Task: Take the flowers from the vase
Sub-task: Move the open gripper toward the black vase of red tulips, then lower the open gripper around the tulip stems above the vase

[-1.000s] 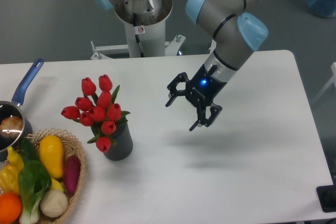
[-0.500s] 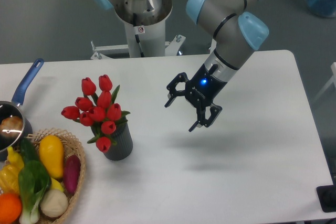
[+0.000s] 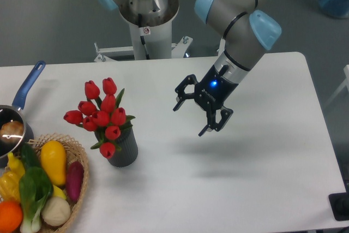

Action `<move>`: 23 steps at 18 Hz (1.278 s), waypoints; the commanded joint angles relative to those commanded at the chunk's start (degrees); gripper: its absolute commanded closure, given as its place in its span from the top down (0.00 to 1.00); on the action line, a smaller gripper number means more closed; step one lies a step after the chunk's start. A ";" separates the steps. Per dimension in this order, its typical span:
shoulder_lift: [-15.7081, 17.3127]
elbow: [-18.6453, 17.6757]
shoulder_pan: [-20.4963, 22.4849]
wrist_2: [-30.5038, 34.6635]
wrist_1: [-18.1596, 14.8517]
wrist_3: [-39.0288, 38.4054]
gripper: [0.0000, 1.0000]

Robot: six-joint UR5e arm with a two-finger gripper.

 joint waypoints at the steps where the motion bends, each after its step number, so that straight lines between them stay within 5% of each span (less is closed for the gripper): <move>1: 0.00 -0.26 -0.09 -0.61 -0.09 0.00 1.00; 8: 1.75 -1.75 -3.78 -9.13 -5.97 0.00 1.00; 23: 2.37 -3.25 -8.70 -14.94 -5.98 0.00 1.00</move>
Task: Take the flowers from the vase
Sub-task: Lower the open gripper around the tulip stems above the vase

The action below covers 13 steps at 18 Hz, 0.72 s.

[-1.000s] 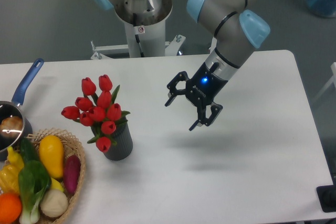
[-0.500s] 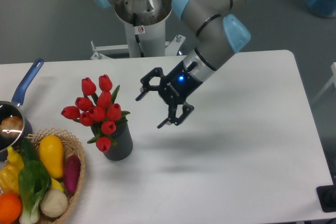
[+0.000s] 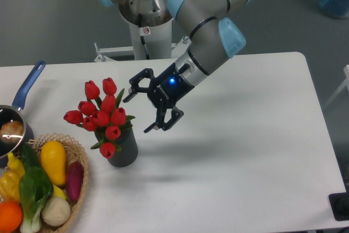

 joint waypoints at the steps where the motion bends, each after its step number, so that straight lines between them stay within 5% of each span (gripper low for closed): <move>1: -0.09 0.00 -0.09 -0.09 0.09 0.00 1.00; 9: -0.26 -0.18 -1.23 -2.72 0.09 0.26 0.98; 12: -1.22 -0.61 -1.41 -2.73 0.35 0.70 0.56; 13: -1.49 -0.62 -1.41 -2.72 0.44 0.88 0.35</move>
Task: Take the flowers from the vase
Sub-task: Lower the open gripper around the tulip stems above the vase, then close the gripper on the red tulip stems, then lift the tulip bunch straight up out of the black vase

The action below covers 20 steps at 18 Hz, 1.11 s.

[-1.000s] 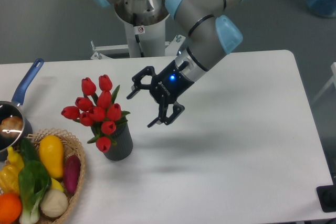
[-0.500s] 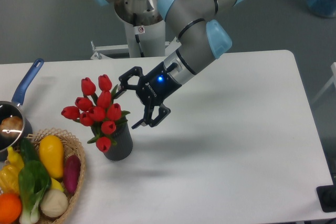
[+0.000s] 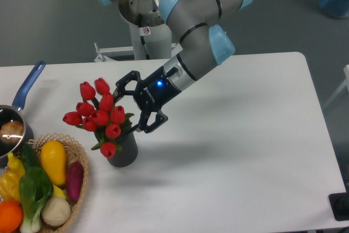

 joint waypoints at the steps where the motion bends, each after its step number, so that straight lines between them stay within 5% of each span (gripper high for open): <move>1: 0.00 -0.09 0.09 0.00 0.00 0.78 0.19; 3: -0.09 -0.26 0.09 0.00 0.00 1.93 0.00; 12: 0.52 -0.79 0.70 -0.09 0.00 3.34 0.00; 20: 5.44 -0.27 0.62 -6.06 -0.61 -1.04 0.00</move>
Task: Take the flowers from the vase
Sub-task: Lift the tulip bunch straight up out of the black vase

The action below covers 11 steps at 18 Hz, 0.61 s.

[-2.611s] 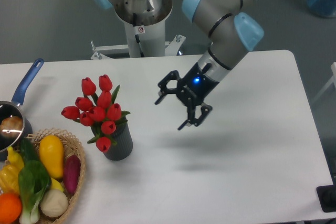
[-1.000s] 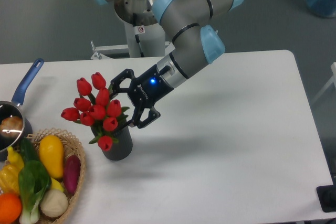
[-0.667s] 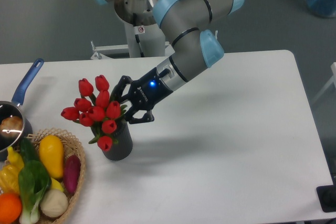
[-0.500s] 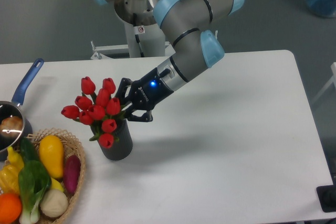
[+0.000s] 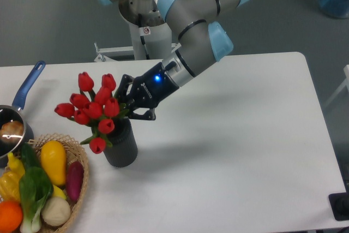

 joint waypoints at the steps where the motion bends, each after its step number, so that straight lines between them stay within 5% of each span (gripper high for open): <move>1: 0.61 0.18 0.00 -0.18 0.00 -0.70 0.00; 11: 5.01 7.03 1.23 -0.27 0.44 -13.89 0.00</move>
